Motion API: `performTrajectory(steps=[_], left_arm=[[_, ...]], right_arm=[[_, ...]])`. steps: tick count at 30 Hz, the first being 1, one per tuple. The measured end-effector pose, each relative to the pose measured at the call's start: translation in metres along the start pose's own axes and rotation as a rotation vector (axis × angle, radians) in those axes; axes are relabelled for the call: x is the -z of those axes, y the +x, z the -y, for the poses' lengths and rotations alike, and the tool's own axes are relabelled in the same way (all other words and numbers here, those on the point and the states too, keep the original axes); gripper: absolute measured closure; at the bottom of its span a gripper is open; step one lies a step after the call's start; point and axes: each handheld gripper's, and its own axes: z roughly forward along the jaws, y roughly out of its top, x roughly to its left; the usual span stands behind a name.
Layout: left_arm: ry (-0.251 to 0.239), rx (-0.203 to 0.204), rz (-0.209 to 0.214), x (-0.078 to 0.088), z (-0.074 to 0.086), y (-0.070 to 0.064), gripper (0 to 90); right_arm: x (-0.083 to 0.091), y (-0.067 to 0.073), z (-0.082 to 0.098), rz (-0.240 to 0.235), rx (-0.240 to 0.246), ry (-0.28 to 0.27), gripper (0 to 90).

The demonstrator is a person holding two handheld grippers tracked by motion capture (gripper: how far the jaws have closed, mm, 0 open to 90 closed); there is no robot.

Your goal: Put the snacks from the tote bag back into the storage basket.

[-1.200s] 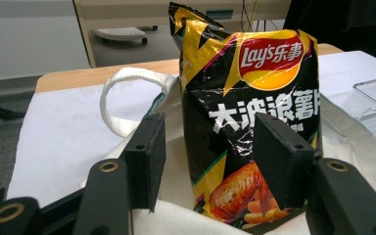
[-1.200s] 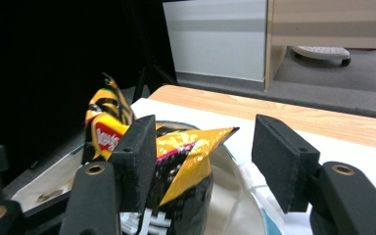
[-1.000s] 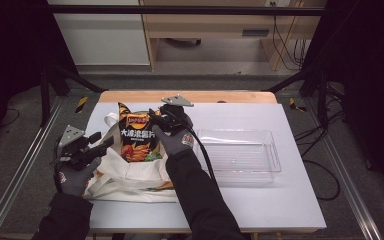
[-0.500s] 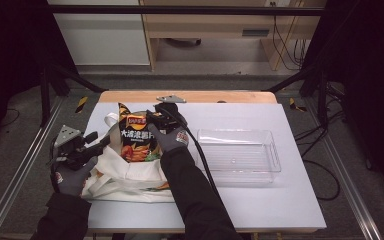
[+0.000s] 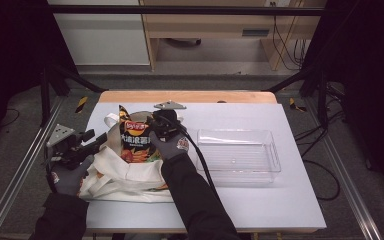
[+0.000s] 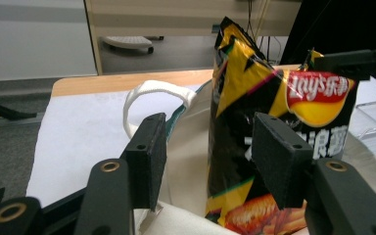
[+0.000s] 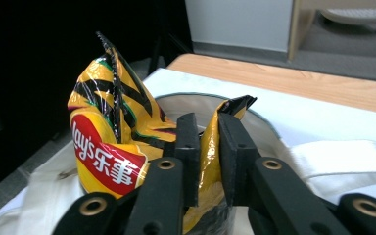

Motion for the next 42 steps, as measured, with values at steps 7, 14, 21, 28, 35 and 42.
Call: performTrajectory(steps=[7, 14, 21, 28, 35, 42], left_arm=[[-0.04, 0.0, 0.028, 0.006, -0.009, -0.008, 45.9], [-0.056, -0.025, 0.067, 0.004, -0.016, -0.021, 45.4], [-0.015, -0.05, 0.069, -0.009, -0.013, -0.03, 46.8], [0.016, -0.026, 0.115, -0.015, -0.006, -0.025, 60.3], [0.067, -0.049, 0.087, -0.023, 0.002, -0.03, 71.7], [0.082, -0.028, 0.083, -0.025, 0.006, -0.03, 83.1]], right_arm=[[0.019, 0.016, 0.009, -0.046, 0.062, -0.051, 85.8], [0.034, 0.021, 0.02, -0.062, 0.087, -0.073, 86.5], [0.043, 0.023, 0.03, -0.07, 0.108, -0.092, 87.2], [0.041, 0.023, 0.034, -0.061, 0.111, -0.097, 86.6], [0.038, 0.023, 0.035, -0.014, 0.118, -0.116, 73.9], [0.036, 0.02, 0.033, -0.02, 0.115, -0.125, 70.6]])
